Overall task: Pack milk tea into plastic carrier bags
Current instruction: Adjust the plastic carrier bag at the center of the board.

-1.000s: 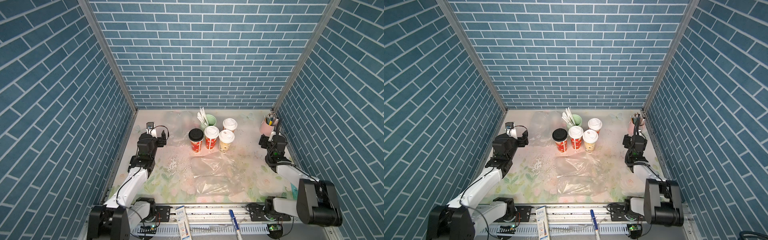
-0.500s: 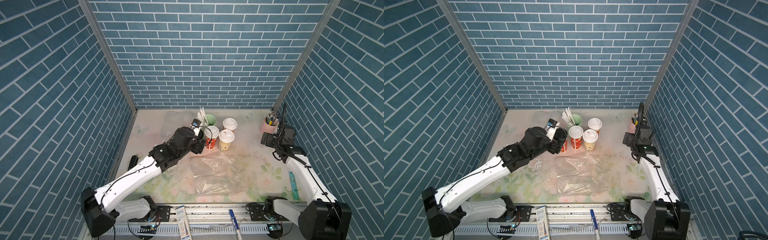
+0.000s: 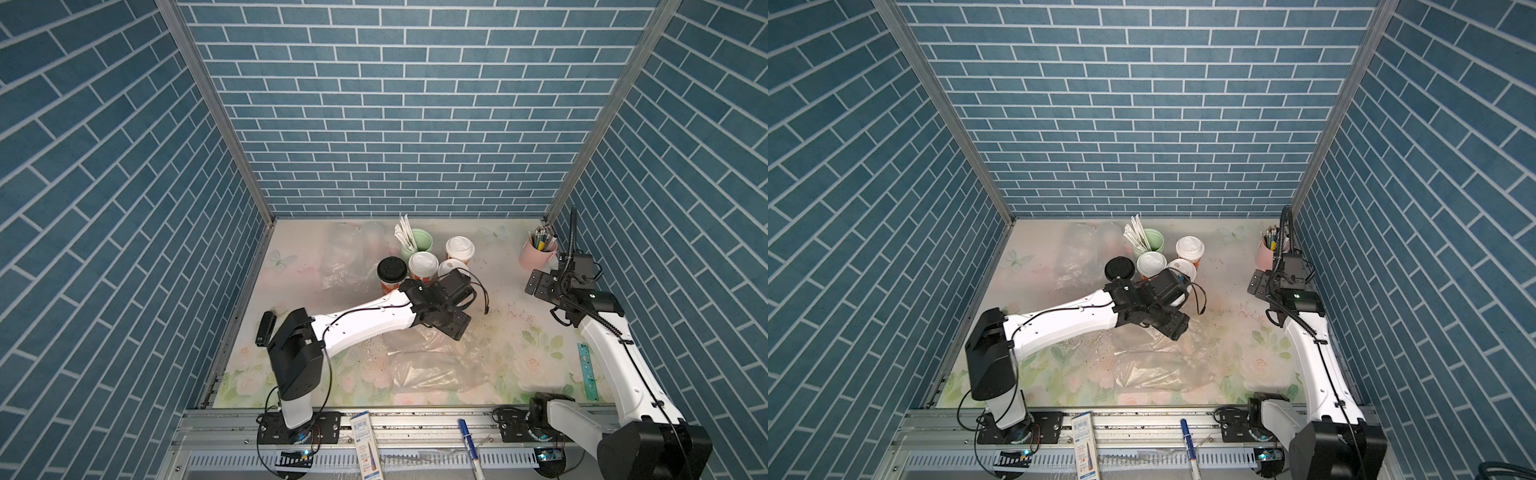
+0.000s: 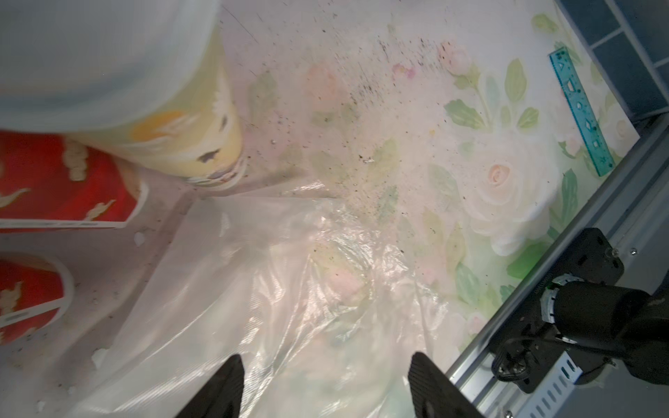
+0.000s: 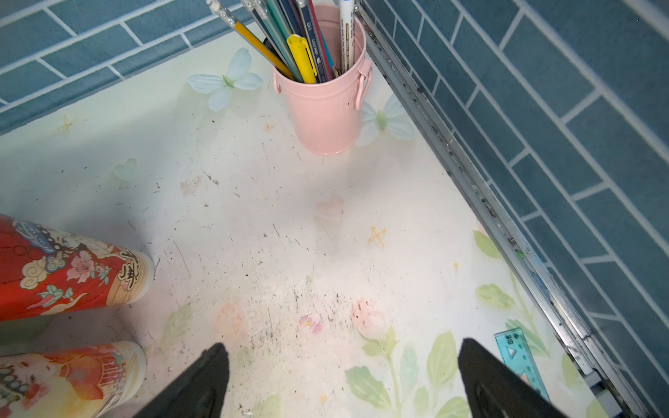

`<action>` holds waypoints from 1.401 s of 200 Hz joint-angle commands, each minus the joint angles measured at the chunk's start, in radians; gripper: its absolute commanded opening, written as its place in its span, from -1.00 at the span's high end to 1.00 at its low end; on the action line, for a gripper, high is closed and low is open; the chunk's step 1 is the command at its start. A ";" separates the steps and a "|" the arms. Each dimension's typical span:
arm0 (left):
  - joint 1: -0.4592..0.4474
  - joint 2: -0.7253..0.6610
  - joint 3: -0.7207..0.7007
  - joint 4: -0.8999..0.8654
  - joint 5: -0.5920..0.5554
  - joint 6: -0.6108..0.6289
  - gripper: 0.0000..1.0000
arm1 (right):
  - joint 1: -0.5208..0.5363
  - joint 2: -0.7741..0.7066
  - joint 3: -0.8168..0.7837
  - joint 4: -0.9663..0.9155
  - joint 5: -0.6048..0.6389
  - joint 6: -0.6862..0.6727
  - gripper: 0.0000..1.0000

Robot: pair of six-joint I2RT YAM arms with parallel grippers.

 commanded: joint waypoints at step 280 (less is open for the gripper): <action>-0.040 0.606 0.527 -0.276 0.074 -0.304 0.14 | 0.001 -0.312 -0.091 -0.020 0.014 0.062 -0.98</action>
